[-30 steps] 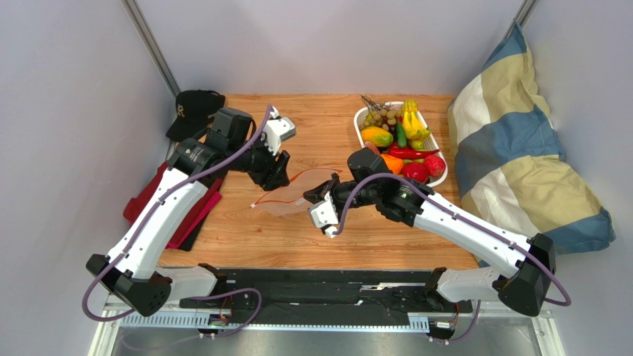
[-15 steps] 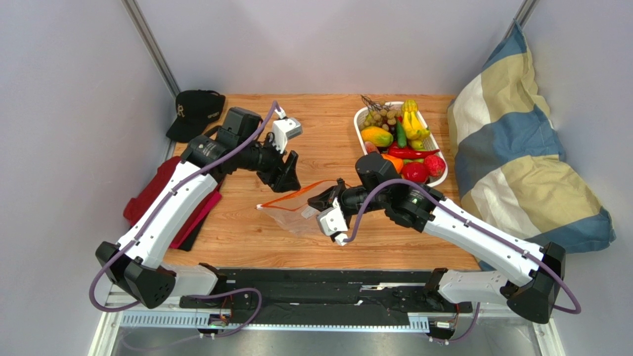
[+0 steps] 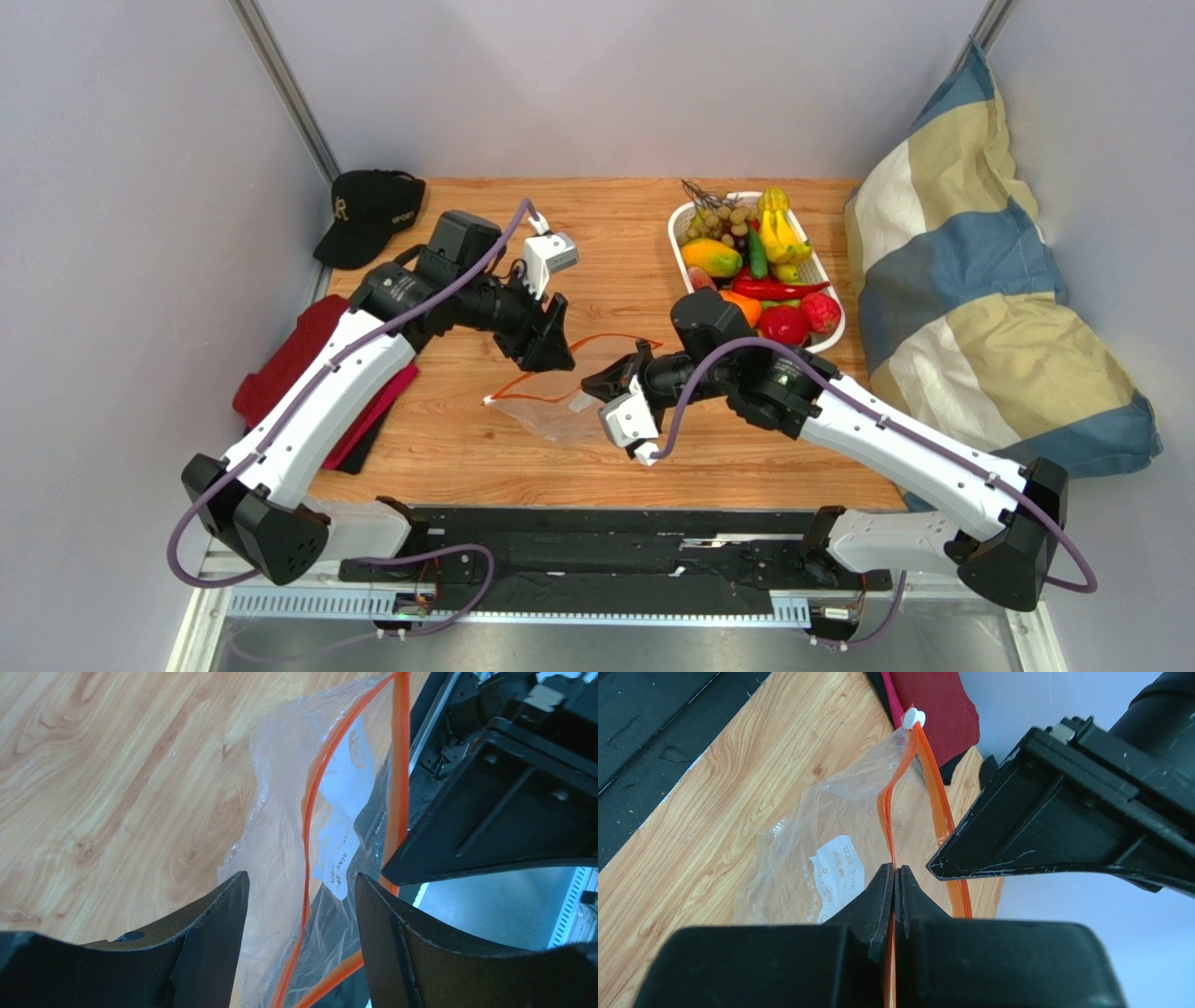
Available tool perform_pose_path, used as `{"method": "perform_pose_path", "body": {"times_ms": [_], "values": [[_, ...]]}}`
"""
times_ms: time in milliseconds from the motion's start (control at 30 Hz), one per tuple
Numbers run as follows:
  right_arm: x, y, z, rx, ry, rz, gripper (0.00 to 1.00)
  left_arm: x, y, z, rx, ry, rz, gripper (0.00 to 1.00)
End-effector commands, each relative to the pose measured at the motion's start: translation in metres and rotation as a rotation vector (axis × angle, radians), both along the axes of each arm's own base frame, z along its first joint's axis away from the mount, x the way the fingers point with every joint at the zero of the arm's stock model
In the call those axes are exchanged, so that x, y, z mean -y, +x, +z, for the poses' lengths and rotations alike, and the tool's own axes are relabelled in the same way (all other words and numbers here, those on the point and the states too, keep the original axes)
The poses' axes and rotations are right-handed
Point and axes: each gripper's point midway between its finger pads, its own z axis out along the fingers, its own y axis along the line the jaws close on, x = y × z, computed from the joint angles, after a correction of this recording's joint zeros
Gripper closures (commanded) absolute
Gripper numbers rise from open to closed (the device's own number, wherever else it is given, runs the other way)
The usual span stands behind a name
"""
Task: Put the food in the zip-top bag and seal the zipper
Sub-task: Open the zipper of the food storage bag.
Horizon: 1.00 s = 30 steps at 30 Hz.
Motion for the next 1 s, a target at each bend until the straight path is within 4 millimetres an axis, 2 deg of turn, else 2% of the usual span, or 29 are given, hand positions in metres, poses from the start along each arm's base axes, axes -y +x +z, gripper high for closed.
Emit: {"method": "perform_pose_path", "body": {"times_ms": [0, 33, 67, 100, 133, 233, 300, 367, 467, 533, 633, 700, 800, 833, 867, 933, 967], "values": [[0.004, -0.013, 0.008, -0.005, 0.025, 0.036, 1.0, -0.001, 0.016, -0.007, 0.055, 0.048, 0.02, 0.51], [0.007, -0.014, 0.008, -0.01, 0.021, 0.029, 1.0, -0.004, 0.021, -0.009, 0.064, 0.07, 0.036, 0.62], [0.011, -0.016, 0.005, -0.018, 0.008, 0.022, 1.0, -0.01, 0.031, -0.008, 0.1, 0.107, 0.069, 0.85], [0.016, -0.015, 0.002, -0.019, -0.01, 0.003, 1.0, -0.016, 0.032, -0.009, 0.091, 0.129, 0.088, 0.97], [0.022, -0.017, -0.006, -0.036, -0.042, -0.009, 1.0, -0.02, 0.033, -0.008, 0.083, 0.138, 0.108, 1.0], [0.044, -0.02, -0.024, -0.059, -0.095, -0.05, 1.0, -0.043, 0.032, -0.01, 0.03, 0.159, 0.174, 1.0], [0.062, -0.022, -0.038, -0.075, -0.14, -0.078, 1.0, -0.066, 0.035, -0.017, 0.01, 0.223, 0.261, 1.0], [0.078, -0.02, -0.053, -0.083, -0.178, -0.109, 1.0, -0.088, 0.039, -0.016, -0.01, 0.236, 0.367, 1.0], [0.098, -0.015, -0.068, -0.083, -0.229, -0.138, 1.0, -0.103, 0.034, -0.015, -0.029, 0.263, 0.447, 1.0], [0.105, -0.011, -0.078, -0.084, -0.259, -0.147, 1.0, -0.107, 0.03, -0.016, -0.055, 0.277, 0.474, 1.0], [0.112, 0.006, -0.085, -0.082, -0.283, -0.185, 1.0, -0.112, 0.024, -0.024, -0.121, 0.312, 0.518, 1.0], [0.112, 0.016, -0.085, -0.088, -0.281, -0.213, 1.0, -0.105, 0.022, -0.024, -0.146, 0.274, 0.523, 1.0], [0.101, 0.026, -0.073, -0.106, -0.241, -0.237, 0.98, -0.091, 0.021, -0.02, -0.188, 0.183, 0.542, 1.0], [0.097, 0.03, -0.066, -0.109, -0.22, -0.242, 0.92, -0.086, 0.021, -0.021, -0.207, 0.167, 0.542, 1.0], [0.094, 0.03, -0.062, -0.137, -0.2, -0.258, 0.75, -0.082, 0.023, -0.021, -0.233, 0.145, 0.561, 1.0], [0.088, 0.035, -0.051, -0.159, -0.155, -0.288, 0.48, -0.076, 0.031, -0.024, -0.263, 0.143, 0.565, 1.0], [0.087, 0.037, -0.043, -0.195, -0.129, -0.319, 0.28, -0.075, 0.033, -0.025, -0.279, 0.145, 0.569, 1.0]]}}
